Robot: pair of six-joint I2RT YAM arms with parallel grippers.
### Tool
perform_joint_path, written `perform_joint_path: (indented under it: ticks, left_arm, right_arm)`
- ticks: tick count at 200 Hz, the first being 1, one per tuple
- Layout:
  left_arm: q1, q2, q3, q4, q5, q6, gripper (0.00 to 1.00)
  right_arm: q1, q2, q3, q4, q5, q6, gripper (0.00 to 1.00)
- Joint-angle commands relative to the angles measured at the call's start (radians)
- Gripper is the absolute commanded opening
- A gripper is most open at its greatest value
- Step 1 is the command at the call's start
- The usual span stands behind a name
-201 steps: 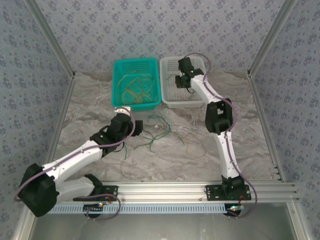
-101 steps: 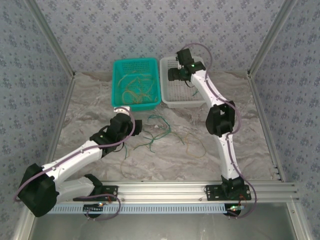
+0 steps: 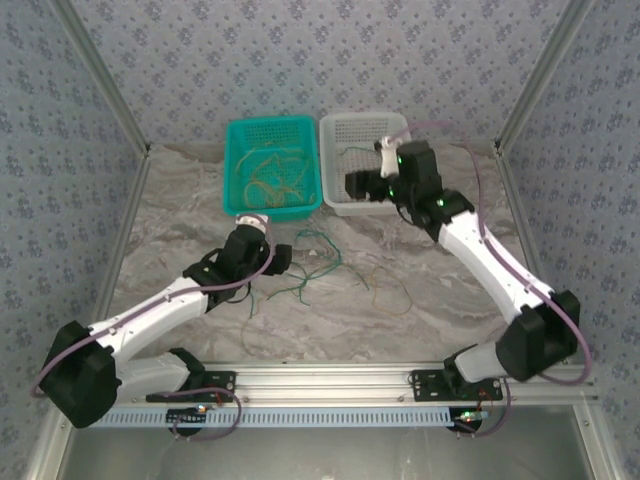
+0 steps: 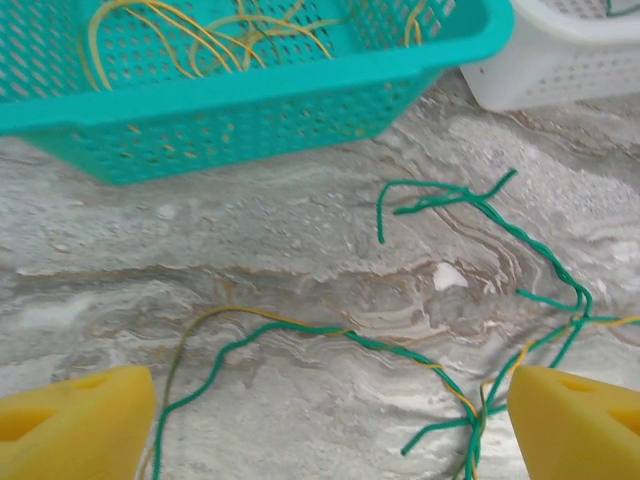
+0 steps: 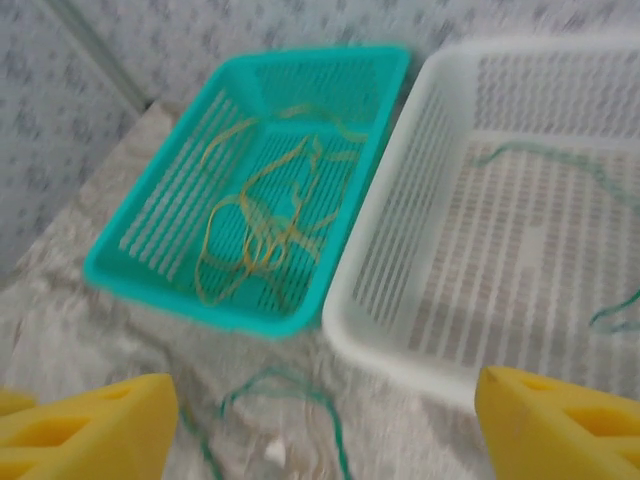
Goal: Untangle the cables
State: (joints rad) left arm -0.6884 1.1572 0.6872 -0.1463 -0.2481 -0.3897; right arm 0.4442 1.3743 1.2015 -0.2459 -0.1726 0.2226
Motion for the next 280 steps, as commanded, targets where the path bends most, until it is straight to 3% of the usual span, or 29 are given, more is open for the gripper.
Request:
perform_joint_path:
  ticks: [1,31,51,81,115,160,181,230,264,280]
  left_arm:
    - [-0.008,0.031,0.023,-0.001,0.102,0.029,0.88]
    - [-0.009,0.063,0.023,0.017,0.110,0.029,0.81]
    - [-0.007,0.050,0.009,0.045,0.042,-0.017,0.77]
    - [0.014,0.035,0.002,0.097,0.036,-0.057,0.77]
    - [0.024,0.029,0.002,0.056,-0.015,-0.045,0.77]
    - [0.047,0.002,-0.067,0.086,-0.017,-0.041,0.79]
    - [0.051,0.005,-0.079,0.102,-0.014,-0.037,0.79]
    - [0.050,0.007,-0.083,0.111,-0.002,-0.046,0.79]
    - [0.050,-0.004,-0.082,0.105,-0.008,-0.055,0.79]
    - [0.051,-0.030,-0.083,0.102,-0.018,-0.057,0.79]
  right_arm:
    - [0.013,0.008,-0.160,0.027,-0.151,-0.033,0.73]
    - [0.024,-0.023,-0.318,-0.035,-0.205,-0.105,0.66]
    - [0.049,0.006,-0.325,-0.062,-0.128,-0.093,0.63]
    - [0.097,0.079,-0.314,0.042,-0.046,-0.041,0.61]
    - [0.130,0.243,-0.211,-0.042,0.071,-0.057,0.50]
    - [0.173,0.250,-0.270,-0.054,0.042,-0.077,0.53]
    - [0.183,0.274,-0.273,-0.057,0.068,-0.083,0.49]
    - [0.192,0.330,-0.263,-0.031,0.089,-0.118,0.50]
    - [0.198,0.346,-0.244,-0.052,0.067,-0.134,0.25]
    - [0.199,0.301,-0.244,-0.064,0.049,-0.130,0.20]
